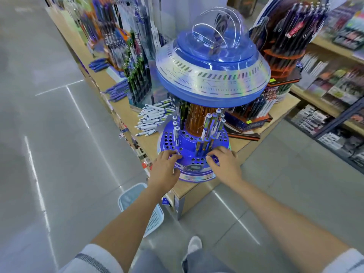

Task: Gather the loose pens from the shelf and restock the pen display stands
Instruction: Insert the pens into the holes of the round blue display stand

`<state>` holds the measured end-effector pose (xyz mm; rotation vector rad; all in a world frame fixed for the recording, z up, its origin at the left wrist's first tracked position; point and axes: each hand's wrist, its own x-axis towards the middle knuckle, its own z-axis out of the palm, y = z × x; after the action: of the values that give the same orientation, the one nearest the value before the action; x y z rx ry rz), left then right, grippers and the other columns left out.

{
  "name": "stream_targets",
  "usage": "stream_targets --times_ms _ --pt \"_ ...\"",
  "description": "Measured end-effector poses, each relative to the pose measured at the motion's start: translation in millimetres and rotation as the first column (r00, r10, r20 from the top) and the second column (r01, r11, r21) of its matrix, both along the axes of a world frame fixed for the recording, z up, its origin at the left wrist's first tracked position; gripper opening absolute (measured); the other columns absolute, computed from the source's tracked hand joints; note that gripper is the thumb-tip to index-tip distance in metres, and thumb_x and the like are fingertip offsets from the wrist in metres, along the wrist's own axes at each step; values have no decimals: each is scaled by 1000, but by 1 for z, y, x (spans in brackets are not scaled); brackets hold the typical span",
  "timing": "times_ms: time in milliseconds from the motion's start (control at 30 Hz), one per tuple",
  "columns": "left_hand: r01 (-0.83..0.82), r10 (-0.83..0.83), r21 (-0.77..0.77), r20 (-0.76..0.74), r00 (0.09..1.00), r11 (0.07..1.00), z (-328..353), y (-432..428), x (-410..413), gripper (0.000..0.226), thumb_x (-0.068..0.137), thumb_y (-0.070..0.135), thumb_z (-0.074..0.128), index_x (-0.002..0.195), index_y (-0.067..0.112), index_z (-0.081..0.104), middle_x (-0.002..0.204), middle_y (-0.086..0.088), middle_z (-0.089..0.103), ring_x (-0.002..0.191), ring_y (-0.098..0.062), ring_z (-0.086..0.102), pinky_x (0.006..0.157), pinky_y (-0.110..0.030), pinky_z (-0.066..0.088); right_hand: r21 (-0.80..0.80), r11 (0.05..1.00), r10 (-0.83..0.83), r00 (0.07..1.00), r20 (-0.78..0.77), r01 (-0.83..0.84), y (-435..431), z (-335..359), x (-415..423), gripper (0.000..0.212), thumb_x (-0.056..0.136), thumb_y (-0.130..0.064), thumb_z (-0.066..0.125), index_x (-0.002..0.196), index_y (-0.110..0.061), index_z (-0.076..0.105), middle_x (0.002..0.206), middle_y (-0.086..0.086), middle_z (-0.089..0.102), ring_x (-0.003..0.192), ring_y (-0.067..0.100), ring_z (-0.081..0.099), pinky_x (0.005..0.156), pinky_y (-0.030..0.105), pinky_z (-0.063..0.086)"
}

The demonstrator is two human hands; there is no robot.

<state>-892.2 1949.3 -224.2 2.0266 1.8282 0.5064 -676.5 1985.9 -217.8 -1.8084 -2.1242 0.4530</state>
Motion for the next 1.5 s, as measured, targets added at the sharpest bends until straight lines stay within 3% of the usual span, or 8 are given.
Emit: stream_targets --times_ms 133,267,567,800,967,1133,1333,1500 --pt "89 -91 37 30 995 995 3 17 -17 39 83 7 56 120 16 64 123 -5 56 118 -26 45 94 -37 41 35 989 -142 987 -71 144 2 5 -11 17 90 -28 59 86 -18 73 87 -2 65 89 22 60 86 31 32" --pt "174 -187 137 92 978 975 2 40 -41 31 77 0 59 103 15 70 106 -6 60 103 -29 53 86 -43 47 220 905 -319 922 -219 365 -2 12 -33 37 80 -39 44 67 -13 67 64 2 61 64 27 56 72 38 45" --pt "569 -573 88 33 819 818 -2 85 -95 39 81 8 58 118 19 64 120 -5 56 109 -27 51 91 -40 45 272 592 -712 650 -266 759 -21 6 -102 37 77 -38 42 78 -12 68 82 10 65 81 34 58 76 42 43" --pt "687 -698 130 93 710 715 -4 100 -114 39 76 -1 58 111 11 69 117 -9 61 106 -31 57 86 -43 50 257 813 -446 842 -303 523 -24 -3 -177 25 87 -26 49 94 -13 69 91 -2 69 87 14 63 80 34 49" --pt "615 -639 177 150 755 768 0 112 -134 24 87 7 56 103 18 69 106 -1 63 83 -19 60 64 -27 44 165 829 -512 844 -157 534 -16 -14 -179 18 85 -23 59 95 -15 72 96 1 70 90 22 64 83 44 52" --pt "378 -428 232 233 873 896 7 141 -158 18 86 6 58 98 15 67 95 -1 60 82 -20 57 68 -35 48 259 774 -504 809 -302 578 -8 9 -195 9 89 -16 58 89 -15 67 86 -5 65 81 9 56 78 24 43" --pt "288 -307 124 181 934 949 4 191 -196 33 85 4 56 118 9 58 113 -14 55 103 -32 50 86 -41 41 -56 922 -352 767 -537 384 39 31 -267 11 94 -18 56 87 -25 62 77 -5 66 63 9 63 57 24 47" --pt "469 -464 25 196 864 883 -3 233 -222 44 90 6 54 133 11 50 132 -10 51 117 -27 47 94 -32 37 -380 765 -641 554 -531 521 104 7 -313 17 96 -29 56 107 -16 58 98 4 65 86 25 68 78 42 55"
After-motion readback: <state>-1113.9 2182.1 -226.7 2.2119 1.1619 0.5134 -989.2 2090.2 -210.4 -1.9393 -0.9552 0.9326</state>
